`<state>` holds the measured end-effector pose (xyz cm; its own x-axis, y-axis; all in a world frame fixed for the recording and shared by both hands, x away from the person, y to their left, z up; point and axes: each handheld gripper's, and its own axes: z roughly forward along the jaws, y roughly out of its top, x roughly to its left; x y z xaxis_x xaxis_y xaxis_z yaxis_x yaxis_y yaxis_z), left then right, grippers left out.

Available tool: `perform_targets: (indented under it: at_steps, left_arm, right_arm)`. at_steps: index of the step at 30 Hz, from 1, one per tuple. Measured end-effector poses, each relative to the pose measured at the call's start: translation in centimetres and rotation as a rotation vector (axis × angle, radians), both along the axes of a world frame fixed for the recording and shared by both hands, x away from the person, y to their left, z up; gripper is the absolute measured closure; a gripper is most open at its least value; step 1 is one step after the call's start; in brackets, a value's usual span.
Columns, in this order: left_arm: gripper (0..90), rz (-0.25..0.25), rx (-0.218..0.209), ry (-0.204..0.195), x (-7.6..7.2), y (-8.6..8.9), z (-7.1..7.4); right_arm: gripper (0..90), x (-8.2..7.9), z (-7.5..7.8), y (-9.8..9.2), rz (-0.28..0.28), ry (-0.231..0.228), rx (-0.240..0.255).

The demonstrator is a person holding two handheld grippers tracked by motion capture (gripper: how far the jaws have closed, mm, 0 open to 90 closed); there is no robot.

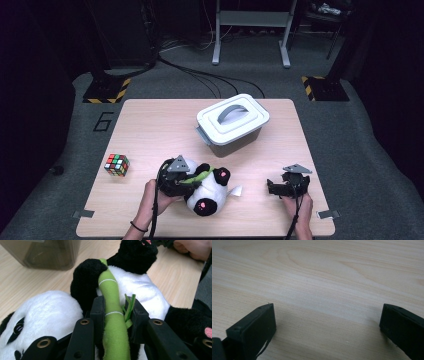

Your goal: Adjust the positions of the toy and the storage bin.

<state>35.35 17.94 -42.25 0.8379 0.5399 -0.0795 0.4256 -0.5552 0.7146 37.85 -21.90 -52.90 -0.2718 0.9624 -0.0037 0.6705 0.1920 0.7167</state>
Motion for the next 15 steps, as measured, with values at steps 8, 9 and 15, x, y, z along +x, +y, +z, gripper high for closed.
perform_targets:
  at_steps: [8,9,15]
  left_arm:
    - [47.5,0.112,-0.031,0.025,-0.3,0.7,-0.7]
    - [46.6,0.130,-0.029,0.023,-0.4,0.6,-0.7]
    - [47.5,0.188,0.019,-0.009,-1.3,-0.5,-1.3]
  right_arm:
    - [0.0,0.0,0.0,0.0,0.000,0.000,0.000]
    - [0.0,0.0,0.0,0.0,0.000,0.000,0.000]
    - [0.0,0.0,0.0,0.0,0.000,0.000,0.000]
